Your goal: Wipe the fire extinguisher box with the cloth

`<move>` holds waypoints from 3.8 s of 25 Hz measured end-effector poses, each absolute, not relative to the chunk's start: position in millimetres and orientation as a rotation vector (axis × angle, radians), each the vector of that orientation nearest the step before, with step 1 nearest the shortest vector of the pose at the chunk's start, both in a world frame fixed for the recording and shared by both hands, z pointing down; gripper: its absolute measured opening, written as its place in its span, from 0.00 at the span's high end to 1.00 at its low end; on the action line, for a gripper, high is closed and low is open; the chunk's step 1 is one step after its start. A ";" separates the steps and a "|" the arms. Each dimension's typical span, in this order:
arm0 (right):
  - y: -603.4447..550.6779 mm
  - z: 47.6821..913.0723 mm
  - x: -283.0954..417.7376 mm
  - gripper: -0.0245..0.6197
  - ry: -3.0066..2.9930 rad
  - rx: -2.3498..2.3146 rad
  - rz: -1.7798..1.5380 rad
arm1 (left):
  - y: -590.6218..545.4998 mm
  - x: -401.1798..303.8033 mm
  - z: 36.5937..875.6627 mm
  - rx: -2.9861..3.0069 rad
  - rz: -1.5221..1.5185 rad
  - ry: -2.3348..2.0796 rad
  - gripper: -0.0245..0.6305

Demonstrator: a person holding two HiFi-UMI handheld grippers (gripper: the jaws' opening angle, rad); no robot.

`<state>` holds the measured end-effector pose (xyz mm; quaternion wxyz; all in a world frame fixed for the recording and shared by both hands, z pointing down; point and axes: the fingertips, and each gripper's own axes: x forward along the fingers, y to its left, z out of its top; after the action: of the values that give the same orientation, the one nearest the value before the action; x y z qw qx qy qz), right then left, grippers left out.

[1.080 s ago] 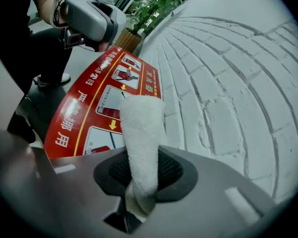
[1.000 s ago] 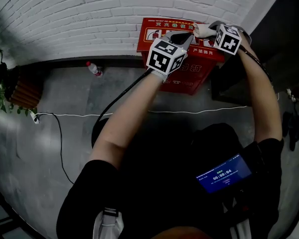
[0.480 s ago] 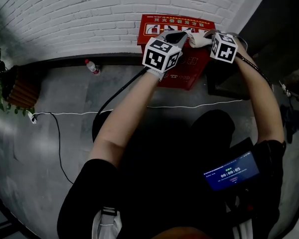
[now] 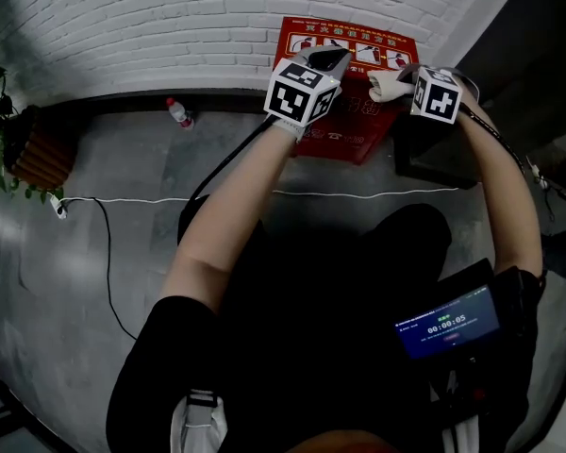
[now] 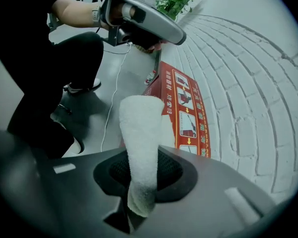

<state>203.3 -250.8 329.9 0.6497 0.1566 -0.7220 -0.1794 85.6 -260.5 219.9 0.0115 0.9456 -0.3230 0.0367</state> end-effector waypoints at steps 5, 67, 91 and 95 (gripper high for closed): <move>-233.5 329.9 199.2 0.82 -1.617 0.250 -0.390 | -264.1 76.2 211.8 2.955 0.103 -1.030 0.96; -246.8 349.8 77.0 0.82 -1.722 0.192 -0.347 | -319.3 -6.7 260.0 2.869 0.245 -1.202 0.96; -483.7 275.2 10.0 0.82 -1.537 0.730 -0.741 | -434.7 -75.4 249.7 2.683 0.225 -1.464 0.96; -473.2 301.6 9.6 0.82 -1.490 0.648 -0.691 | -421.5 -72.2 255.9 2.698 0.258 -1.414 0.96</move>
<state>9.6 -473.2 301.6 0.6349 0.2833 -0.6520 -0.3025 -72.2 -421.5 255.9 0.0420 0.8818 -0.4622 0.0844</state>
